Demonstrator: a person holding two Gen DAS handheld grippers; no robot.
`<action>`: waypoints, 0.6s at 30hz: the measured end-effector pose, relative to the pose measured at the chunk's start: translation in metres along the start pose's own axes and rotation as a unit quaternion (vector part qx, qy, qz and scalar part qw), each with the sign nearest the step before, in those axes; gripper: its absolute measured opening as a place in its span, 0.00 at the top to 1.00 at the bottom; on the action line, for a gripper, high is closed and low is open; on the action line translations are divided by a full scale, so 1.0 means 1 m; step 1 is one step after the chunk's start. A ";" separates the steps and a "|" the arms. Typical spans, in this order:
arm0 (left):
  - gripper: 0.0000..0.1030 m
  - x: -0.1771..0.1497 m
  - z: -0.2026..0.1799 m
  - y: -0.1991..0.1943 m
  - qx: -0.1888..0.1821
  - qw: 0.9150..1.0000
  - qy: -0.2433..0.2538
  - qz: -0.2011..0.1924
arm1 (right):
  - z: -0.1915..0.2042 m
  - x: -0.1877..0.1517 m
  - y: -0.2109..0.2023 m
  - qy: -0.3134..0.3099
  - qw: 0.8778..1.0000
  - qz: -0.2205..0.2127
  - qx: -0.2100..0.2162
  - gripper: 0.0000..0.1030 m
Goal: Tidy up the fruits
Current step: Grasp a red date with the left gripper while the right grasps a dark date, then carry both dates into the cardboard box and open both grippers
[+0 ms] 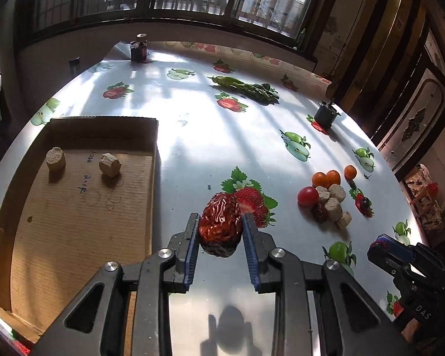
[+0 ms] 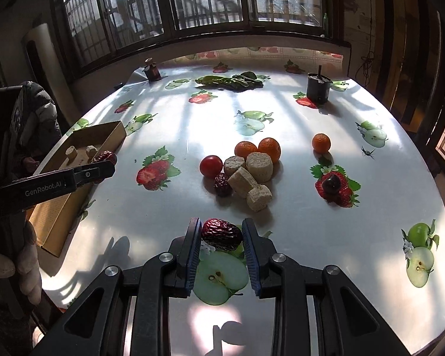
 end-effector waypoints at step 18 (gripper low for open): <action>0.73 -0.025 0.194 0.026 0.085 0.985 -0.119 0.087 | 0.241 0.010 0.159 -0.133 0.980 0.109 0.103 0.70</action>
Point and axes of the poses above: each gripper's, at about its wrist camera, not at the fingertips, and y roughly the way its jaws point, z to its left, x to its top, the point moved 1 cm from there along y, roughly the way its jaws point, and after that the axes turned 15 degrees about y, right-handed, at the moved point
